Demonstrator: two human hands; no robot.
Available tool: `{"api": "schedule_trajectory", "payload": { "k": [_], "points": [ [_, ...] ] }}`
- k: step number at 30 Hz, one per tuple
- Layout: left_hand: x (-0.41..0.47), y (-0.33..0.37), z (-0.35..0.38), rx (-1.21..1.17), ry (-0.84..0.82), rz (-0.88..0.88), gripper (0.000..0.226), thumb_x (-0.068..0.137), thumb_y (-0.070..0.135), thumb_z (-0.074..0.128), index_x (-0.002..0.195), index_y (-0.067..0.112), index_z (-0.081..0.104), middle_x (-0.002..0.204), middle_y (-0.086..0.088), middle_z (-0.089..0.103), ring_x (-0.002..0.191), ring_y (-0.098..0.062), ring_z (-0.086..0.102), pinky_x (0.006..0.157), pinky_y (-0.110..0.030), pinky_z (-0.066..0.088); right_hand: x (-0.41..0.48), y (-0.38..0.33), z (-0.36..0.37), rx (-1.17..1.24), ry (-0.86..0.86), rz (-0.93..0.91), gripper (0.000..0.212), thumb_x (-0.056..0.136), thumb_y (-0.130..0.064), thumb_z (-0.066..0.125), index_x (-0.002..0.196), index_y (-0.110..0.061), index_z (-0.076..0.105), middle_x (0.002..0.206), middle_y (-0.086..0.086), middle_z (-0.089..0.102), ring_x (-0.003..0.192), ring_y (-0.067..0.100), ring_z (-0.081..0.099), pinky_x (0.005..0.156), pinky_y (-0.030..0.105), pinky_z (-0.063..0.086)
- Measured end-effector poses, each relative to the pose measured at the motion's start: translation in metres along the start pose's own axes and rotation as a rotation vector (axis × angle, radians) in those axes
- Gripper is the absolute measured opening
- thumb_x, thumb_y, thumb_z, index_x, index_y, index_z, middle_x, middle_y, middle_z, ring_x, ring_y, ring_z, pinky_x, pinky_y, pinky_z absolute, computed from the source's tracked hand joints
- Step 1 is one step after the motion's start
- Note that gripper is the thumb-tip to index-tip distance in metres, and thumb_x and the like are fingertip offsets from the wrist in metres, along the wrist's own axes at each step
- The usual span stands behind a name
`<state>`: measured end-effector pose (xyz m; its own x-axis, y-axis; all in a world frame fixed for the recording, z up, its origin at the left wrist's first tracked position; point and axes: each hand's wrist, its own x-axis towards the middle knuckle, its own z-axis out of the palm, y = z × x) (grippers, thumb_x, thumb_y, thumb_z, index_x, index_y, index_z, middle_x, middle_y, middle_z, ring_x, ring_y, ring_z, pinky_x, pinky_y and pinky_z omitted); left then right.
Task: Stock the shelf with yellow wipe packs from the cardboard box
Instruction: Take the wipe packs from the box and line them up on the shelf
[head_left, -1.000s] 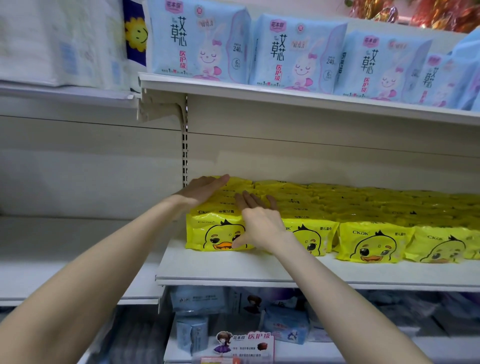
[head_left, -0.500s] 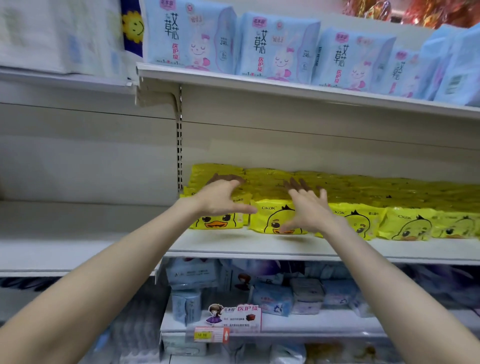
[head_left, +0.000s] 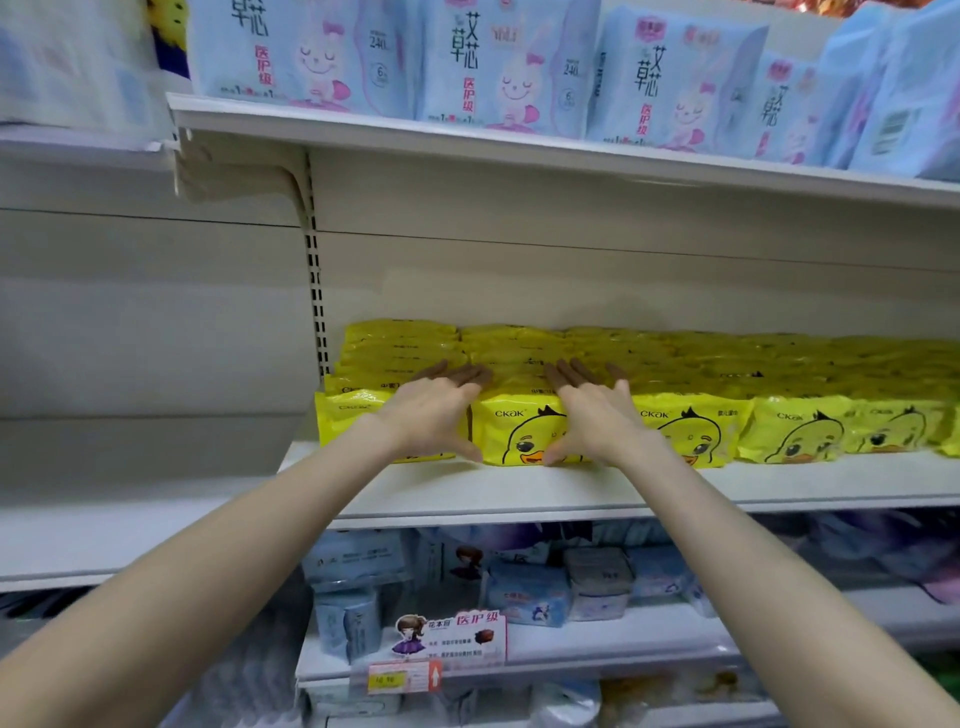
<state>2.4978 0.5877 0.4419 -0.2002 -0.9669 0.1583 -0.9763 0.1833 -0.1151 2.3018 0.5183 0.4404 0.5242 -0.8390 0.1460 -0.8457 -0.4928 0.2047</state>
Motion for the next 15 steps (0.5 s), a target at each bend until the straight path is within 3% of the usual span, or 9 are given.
{"api": "schedule_trajectory", "payload": {
  "k": [3,5,6,8,10,15],
  "points": [
    [-0.003,0.0,-0.002,-0.039,0.004,-0.041,0.087,0.075,0.057,0.067,0.142,0.014,0.031,0.131,-0.009,0.053,0.12,-0.027,0.048,0.091,-0.033,0.039,0.002,-0.001,0.0,-0.002,0.008,0.006,0.121,0.062,-0.062,0.074,0.151,-0.017,0.006,0.159,0.005,0.008,0.147,0.019,0.008,0.115,0.05,0.005],
    [-0.002,-0.005,0.0,-0.091,0.008,-0.043,0.092,0.072,0.058,0.069,0.143,0.016,0.028,0.128,-0.01,0.055,0.12,-0.028,0.048,0.091,-0.035,0.041,0.003,-0.002,-0.001,0.002,0.008,0.017,0.121,0.062,-0.061,0.075,0.151,-0.018,0.006,0.159,0.005,0.009,0.147,0.02,0.009,0.115,0.05,0.005],
    [-0.002,-0.008,0.002,-0.09,0.004,-0.054,0.098,0.07,0.061,0.069,0.146,0.017,0.025,0.134,-0.011,0.051,0.127,-0.029,0.043,0.099,-0.038,0.04,0.002,-0.002,-0.002,0.002,0.007,0.022,0.122,0.062,-0.062,0.075,0.152,-0.018,0.005,0.159,0.005,0.007,0.147,0.02,0.008,0.115,0.05,0.005],
    [-0.003,-0.013,0.003,0.028,-0.004,-0.085,0.112,0.067,0.071,0.063,0.15,0.017,0.011,0.154,-0.01,0.025,0.143,-0.025,0.02,0.117,-0.045,0.016,0.0,-0.003,-0.002,0.001,0.009,0.019,0.127,0.06,-0.064,0.074,0.151,-0.019,-0.002,0.16,0.005,0.0,0.147,0.022,0.003,0.115,0.051,0.003],
    [-0.006,-0.015,0.004,0.111,-0.018,-0.125,0.123,0.062,0.078,0.059,0.151,0.018,-0.001,0.159,-0.005,0.002,0.147,-0.023,0.002,0.117,-0.051,-0.004,-0.002,-0.005,-0.002,0.023,0.026,-0.008,0.132,0.058,-0.067,0.074,0.151,-0.021,-0.008,0.159,0.004,-0.01,0.147,0.024,-0.004,0.114,0.052,0.002],
    [-0.008,-0.02,0.005,0.038,-0.038,-0.147,0.115,0.063,0.067,0.069,0.15,0.02,0.01,0.159,-0.004,0.002,0.147,-0.021,0.005,0.117,-0.048,0.009,0.0,-0.013,0.0,0.092,0.004,-0.038,0.127,0.061,-0.062,0.076,0.151,-0.025,-0.006,0.159,0.001,-0.009,0.147,0.027,-0.003,0.115,0.05,0.006]
  ]
}}
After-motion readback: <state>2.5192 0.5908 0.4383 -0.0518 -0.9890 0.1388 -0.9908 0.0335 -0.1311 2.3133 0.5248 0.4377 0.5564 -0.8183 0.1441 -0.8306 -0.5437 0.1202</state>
